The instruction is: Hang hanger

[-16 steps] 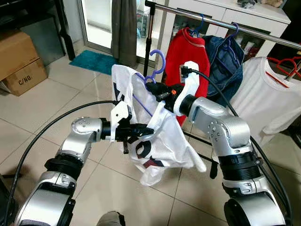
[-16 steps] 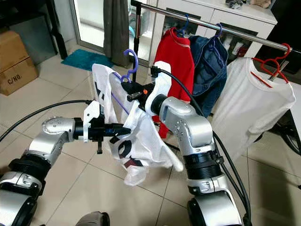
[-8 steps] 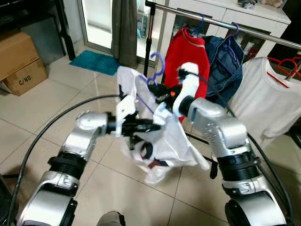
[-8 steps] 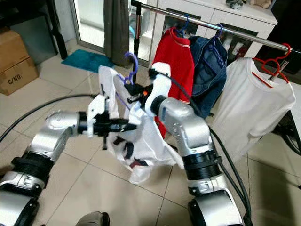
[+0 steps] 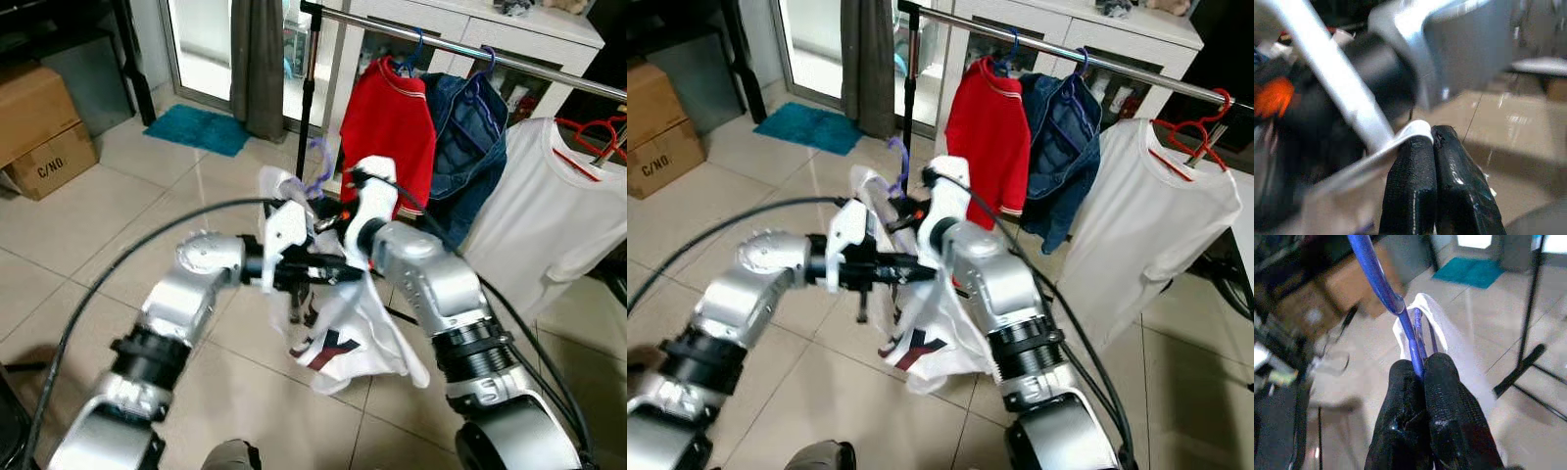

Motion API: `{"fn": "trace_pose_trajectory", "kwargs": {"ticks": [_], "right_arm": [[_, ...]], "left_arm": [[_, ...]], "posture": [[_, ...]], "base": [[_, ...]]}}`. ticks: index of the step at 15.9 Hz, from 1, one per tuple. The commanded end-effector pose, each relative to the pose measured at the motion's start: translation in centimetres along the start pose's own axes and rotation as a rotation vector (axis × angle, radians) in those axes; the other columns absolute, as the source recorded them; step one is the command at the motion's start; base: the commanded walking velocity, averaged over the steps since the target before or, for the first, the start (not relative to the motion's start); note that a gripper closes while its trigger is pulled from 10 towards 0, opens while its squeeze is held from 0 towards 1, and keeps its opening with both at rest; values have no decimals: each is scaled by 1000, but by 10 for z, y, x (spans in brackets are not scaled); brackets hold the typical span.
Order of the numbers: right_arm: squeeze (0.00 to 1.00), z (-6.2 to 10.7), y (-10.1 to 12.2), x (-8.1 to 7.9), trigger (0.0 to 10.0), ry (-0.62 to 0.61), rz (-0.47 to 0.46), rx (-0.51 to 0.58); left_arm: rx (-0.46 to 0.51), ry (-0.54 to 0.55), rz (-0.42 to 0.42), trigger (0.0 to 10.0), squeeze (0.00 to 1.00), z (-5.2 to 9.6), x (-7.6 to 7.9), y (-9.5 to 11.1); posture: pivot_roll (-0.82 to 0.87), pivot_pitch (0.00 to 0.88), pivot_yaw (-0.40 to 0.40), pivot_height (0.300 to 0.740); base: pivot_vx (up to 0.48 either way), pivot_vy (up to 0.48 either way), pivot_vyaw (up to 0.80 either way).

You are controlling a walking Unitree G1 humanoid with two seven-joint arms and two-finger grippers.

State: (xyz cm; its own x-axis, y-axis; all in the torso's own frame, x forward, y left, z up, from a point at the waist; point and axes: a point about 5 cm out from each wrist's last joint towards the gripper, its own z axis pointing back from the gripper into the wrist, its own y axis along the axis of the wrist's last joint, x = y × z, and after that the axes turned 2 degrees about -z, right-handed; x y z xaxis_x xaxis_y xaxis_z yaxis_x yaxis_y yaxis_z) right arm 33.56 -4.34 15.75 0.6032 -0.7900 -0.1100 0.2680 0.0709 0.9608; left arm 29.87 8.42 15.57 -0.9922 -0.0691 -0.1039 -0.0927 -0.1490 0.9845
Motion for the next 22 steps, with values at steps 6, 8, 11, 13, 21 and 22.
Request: {"fn": "trace_pose_trajectory", "kwargs": {"ticks": [6,8,11,13,21,22], "right_arm": [[0,-4,-29,-15,10000,108,81,-140],[0,-5,-26,-13,10000,89,96,-109],[0,-6,-13,-4,10000,36,-6,-28],[0,-6,-9,2,10000,-2,-51,6],[0,-6,-4,29,10000,-165,-170,60],[0,-7,-4,31,10000,-173,-176,59]], "left_arm": [[54,-69,48,0,0,-9,15,13],[39,-85,83,0,0,-5,19,11],[-204,46,0,0,0,8,10,-17],[-221,82,2,0,0,11,9,-19],[-184,112,-11,0,0,6,16,-15],[-166,86,-9,0,0,1,19,-12]], "posture": [[9,0,-64,740],[10,0,-66,740],[8,0,-66,740],[10,0,-72,740],[16,0,-86,740],[16,0,-86,740]], "base": [[0,0,0],[0,0,0],[0,0,0],[0,0,0],[0,0,0],[0,0,0]]}}
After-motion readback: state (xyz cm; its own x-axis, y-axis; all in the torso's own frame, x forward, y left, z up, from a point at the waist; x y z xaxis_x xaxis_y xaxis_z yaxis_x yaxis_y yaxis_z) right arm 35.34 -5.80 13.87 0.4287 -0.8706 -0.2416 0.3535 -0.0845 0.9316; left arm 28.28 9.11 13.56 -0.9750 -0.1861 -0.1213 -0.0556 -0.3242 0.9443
